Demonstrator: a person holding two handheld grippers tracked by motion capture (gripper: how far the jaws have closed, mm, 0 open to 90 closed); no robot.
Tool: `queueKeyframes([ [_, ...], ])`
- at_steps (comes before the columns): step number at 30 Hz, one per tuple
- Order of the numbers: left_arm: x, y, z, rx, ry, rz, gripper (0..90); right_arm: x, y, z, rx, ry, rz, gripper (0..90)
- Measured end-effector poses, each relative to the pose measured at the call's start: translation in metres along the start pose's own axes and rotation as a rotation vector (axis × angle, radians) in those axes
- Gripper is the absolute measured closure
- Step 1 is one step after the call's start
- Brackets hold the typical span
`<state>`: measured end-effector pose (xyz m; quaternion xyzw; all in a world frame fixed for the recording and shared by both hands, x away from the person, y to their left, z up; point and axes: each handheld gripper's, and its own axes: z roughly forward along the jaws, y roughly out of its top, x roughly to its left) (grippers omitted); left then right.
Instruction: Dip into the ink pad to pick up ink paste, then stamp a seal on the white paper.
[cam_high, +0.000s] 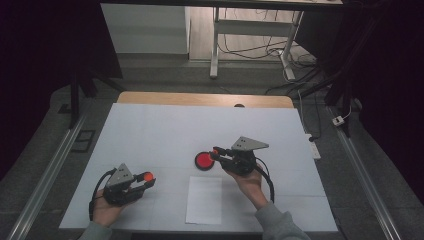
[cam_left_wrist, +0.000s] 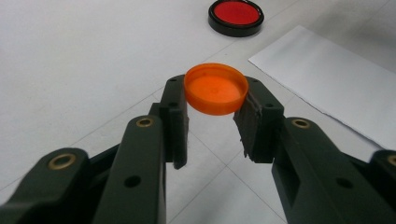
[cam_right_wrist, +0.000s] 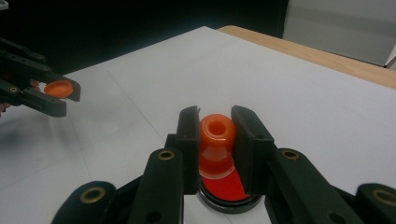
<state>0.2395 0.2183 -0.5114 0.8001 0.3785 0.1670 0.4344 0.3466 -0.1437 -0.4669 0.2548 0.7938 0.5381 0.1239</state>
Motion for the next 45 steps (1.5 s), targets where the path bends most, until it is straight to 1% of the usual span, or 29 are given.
queueKeyframes([
  [4, 0.000, 0.000, 0.000, 0.002, 0.000, 0.004, 65.3, 0.001, 0.000, -0.002, 0.001, 0.006, -0.005, 73.1],
  [9, 0.000, -0.001, -0.001, -0.001, 0.004, -0.001, 65.3, 0.004, 0.000, -0.004, 0.005, 0.013, -0.008, 73.1],
  [15, 0.000, -0.001, -0.002, -0.003, 0.007, -0.003, 65.3, 0.004, -0.002, -0.003, 0.008, 0.026, 0.001, 73.1],
  [21, 0.002, -0.002, -0.003, -0.013, 0.010, -0.021, 65.3, 0.006, -0.005, -0.005, 0.009, 0.045, 0.019, 73.1],
  [26, 0.001, -0.003, -0.002, -0.010, 0.011, -0.015, 65.3, 0.007, -0.010, -0.010, 0.022, 0.045, 0.028, 73.1],
  [29, 0.002, -0.003, -0.001, -0.003, 0.013, -0.015, 65.3, 0.009, -0.010, -0.012, 0.023, 0.041, 0.020, 73.0],
  [31, 0.002, -0.003, -0.002, -0.005, 0.015, -0.019, 65.2, 0.011, -0.009, -0.012, 0.020, 0.048, 0.016, 73.1],
  [33, 0.002, -0.004, -0.002, -0.004, 0.016, -0.019, 65.3, 0.013, -0.010, -0.012, 0.028, 0.051, 0.007, 73.0],
  [35, 0.001, -0.004, -0.002, -0.002, 0.016, -0.016, 65.3, 0.016, -0.012, -0.011, 0.033, 0.056, 0.007, 73.0],
  [40, 0.000, -0.003, -0.001, 0.002, 0.012, -0.011, 65.2, 0.021, -0.014, -0.010, 0.047, 0.063, -0.016, 73.0],
  [43, 0.001, -0.003, 0.001, 0.007, 0.011, -0.012, 65.3, 0.020, -0.017, -0.010, 0.049, 0.073, -0.002, 73.0],
  [45, 0.002, -0.003, 0.001, 0.009, 0.012, -0.013, 65.3, 0.020, -0.019, -0.009, 0.062, 0.081, -0.002, 73.0],
])
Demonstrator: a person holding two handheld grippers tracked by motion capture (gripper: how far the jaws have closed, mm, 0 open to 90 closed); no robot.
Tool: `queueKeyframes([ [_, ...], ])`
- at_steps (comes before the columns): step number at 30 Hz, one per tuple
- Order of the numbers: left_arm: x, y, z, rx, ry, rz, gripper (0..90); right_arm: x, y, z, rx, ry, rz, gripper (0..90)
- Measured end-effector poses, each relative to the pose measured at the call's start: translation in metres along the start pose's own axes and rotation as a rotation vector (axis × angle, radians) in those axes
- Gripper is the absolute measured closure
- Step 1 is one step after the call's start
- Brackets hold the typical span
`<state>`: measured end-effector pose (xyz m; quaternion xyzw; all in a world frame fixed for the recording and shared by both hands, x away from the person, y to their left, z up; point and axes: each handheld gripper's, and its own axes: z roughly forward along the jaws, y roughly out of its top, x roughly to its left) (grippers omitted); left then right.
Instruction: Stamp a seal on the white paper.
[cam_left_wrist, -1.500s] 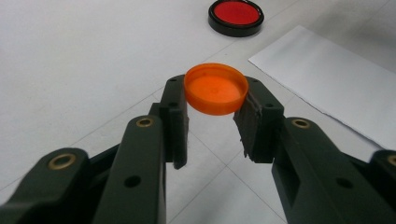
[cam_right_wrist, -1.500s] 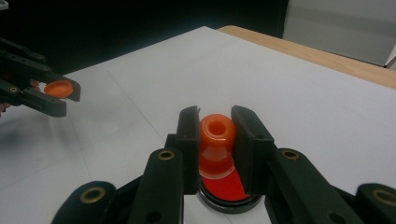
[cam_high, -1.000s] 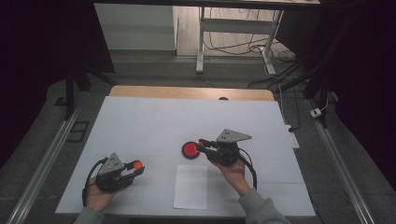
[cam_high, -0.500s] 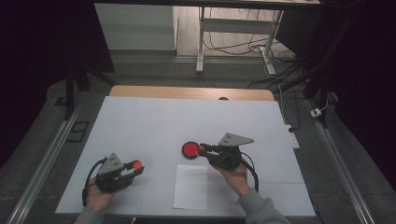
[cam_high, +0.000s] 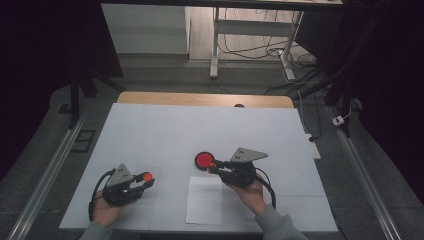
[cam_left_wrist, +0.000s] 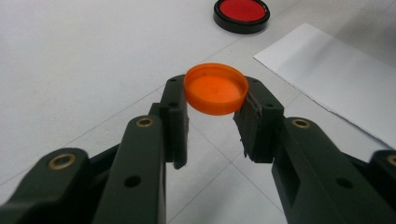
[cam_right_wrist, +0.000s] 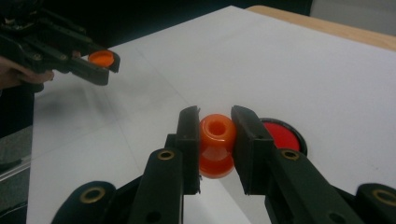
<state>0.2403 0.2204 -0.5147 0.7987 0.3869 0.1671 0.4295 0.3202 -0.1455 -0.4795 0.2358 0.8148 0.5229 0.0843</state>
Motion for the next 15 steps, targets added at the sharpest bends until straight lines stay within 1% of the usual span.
queueKeyframes([
  [3, 0.001, 0.000, 0.000, -0.001, 0.000, -0.002, 65.2, 0.002, -0.004, 0.003, 0.025, 0.009, -0.014, 73.0],
  [7, 0.001, 0.000, -0.001, -0.003, 0.001, -0.002, 65.2, 0.006, -0.010, 0.004, 0.040, 0.019, -0.013, 73.0],
  [13, 0.001, 0.000, -0.001, -0.002, 0.002, -0.003, 65.3, 0.012, -0.018, 0.005, 0.075, 0.036, -0.028, 73.0],
  [15, 0.001, 0.000, -0.001, -0.001, 0.002, -0.003, 65.3, 0.012, -0.019, 0.006, 0.069, 0.043, -0.024, 73.0],
])
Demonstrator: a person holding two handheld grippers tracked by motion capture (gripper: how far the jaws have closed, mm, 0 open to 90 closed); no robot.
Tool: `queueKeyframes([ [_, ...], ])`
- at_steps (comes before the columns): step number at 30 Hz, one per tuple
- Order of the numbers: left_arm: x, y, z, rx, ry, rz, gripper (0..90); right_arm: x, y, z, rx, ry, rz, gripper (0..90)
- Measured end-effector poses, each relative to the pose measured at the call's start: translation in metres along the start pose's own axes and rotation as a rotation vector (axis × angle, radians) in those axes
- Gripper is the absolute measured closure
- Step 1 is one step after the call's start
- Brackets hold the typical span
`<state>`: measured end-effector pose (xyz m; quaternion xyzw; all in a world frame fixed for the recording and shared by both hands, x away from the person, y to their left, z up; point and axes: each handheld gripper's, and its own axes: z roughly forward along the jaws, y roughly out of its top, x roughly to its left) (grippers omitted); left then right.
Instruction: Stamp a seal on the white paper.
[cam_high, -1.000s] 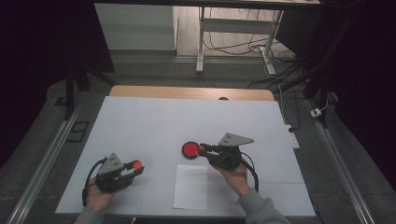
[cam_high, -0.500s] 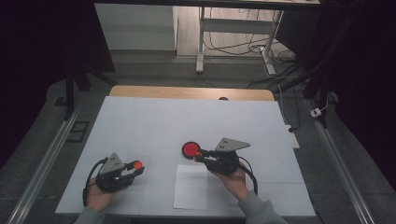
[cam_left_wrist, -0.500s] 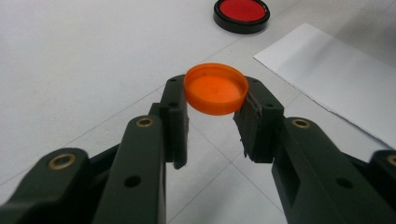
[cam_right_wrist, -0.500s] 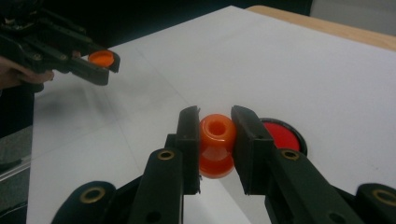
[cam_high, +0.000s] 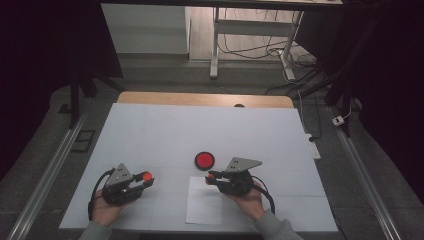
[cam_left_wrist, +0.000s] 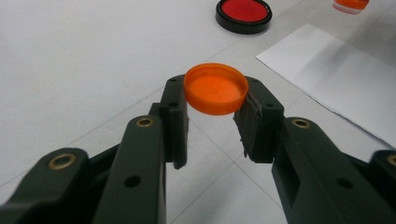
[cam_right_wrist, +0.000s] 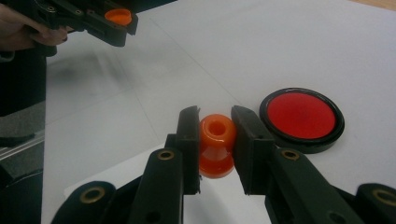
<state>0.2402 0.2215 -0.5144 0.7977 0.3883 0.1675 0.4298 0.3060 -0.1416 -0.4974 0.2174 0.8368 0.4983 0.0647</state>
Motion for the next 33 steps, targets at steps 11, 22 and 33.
queueKeyframes([
  [11, 0.000, 0.000, 0.000, 0.001, 0.000, -0.001, 65.3, 0.010, -0.008, 0.005, 0.032, 0.023, -0.009, 73.0],
  [22, 0.001, -0.001, 0.000, 0.006, -0.004, 0.001, 65.3, 0.015, -0.014, 0.014, 0.074, 0.043, -0.034, 72.9],
  [33, 0.001, -0.001, 0.001, 0.008, -0.005, 0.002, 65.2, 0.020, -0.018, 0.021, 0.122, 0.045, -0.067, 73.0],
])
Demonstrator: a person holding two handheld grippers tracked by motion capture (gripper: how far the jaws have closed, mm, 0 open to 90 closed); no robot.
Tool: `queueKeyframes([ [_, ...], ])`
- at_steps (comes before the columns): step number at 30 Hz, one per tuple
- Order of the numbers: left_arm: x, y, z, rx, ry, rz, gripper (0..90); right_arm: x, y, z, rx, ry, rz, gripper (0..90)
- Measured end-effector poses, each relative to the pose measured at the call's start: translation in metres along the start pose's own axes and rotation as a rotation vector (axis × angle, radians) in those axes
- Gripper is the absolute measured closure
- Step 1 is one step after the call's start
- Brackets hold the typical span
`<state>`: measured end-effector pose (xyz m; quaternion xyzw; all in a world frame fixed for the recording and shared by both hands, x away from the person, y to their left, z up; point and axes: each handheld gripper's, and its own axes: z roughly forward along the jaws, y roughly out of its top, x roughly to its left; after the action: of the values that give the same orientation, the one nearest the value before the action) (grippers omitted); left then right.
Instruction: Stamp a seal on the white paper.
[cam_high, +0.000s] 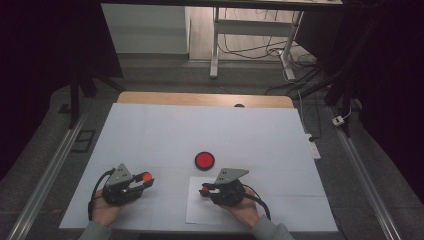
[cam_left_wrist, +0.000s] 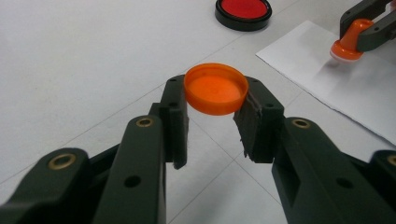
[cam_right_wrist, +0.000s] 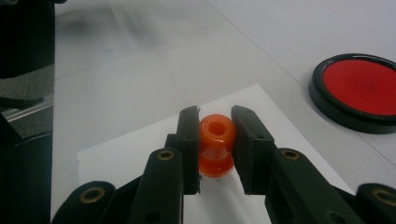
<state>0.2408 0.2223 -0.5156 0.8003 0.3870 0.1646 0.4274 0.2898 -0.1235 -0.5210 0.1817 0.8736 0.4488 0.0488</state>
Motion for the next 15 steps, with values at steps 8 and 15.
queueKeyframes([
  [8, -0.0001, 0.0001, -0.0002, 0.001, -0.001, 0.001, 65.2, 0.0011, -0.0013, 0.0028, 0.009, -0.004, -0.009, 72.9],
  [15, -0.0002, 0.0001, 0.0003, 0.002, -0.001, 0.001, 65.2, 0.0014, -0.0018, 0.0045, 0.014, -0.013, -0.016, 73.0],
])
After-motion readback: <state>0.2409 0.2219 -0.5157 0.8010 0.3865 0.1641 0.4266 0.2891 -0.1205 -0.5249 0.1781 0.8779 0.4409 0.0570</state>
